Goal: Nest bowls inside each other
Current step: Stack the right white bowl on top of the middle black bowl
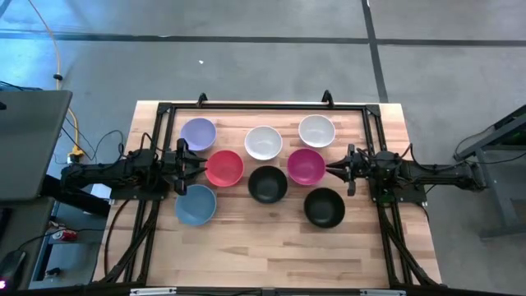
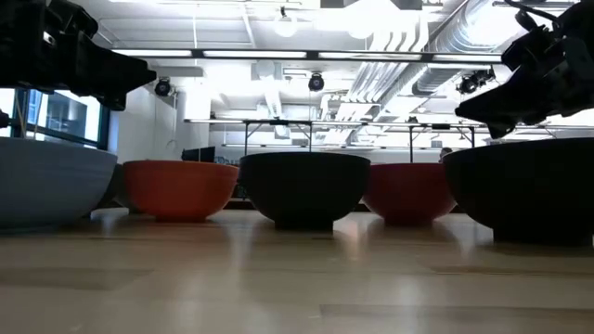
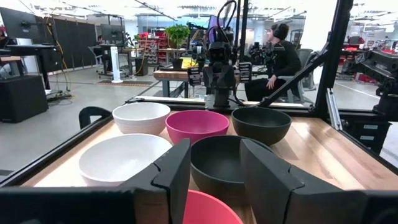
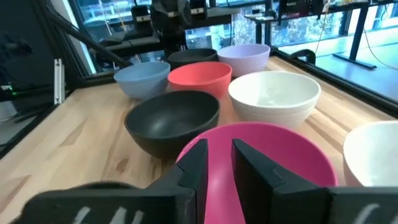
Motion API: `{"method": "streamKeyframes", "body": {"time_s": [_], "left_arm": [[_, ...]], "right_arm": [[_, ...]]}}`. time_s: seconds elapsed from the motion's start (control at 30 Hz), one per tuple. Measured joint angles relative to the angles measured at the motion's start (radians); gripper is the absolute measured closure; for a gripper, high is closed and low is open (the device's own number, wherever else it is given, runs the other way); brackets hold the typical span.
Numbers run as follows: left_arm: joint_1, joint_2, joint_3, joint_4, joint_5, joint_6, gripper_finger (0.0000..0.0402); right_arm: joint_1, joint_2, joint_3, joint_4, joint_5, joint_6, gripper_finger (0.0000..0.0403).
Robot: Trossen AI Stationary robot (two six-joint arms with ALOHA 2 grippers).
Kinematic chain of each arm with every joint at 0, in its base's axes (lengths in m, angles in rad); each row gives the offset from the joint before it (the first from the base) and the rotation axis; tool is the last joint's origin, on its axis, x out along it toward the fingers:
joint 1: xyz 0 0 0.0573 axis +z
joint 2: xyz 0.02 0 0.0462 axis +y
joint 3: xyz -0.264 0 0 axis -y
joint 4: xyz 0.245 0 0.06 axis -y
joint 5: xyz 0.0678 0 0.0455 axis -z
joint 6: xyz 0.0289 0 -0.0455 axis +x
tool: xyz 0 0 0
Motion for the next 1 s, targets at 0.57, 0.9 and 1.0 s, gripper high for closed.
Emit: {"method": "streamKeyframes", "body": {"time_s": [0.57, 0.9, 1.0], "left_arm": [[0.0, 0.0, 0.0, 0.01, 0.0, -0.079, 0.0275], [0.0, 0.0, 0.0, 0.055, 0.0, -0.079, 0.0275], [0.0, 0.0, 0.0, 0.055, 0.0, -0.079, 0.0275]], "right_arm": [[-0.194, 0.158, 0.512, -0.39, 0.25, 0.214, 0.0338], [-0.37, 0.593, 0.931, -0.797, 0.049, 0.194, 0.0338], [-0.424, 0.722, 1.043, -0.951, 0.049, 0.165, 0.0338]]}}
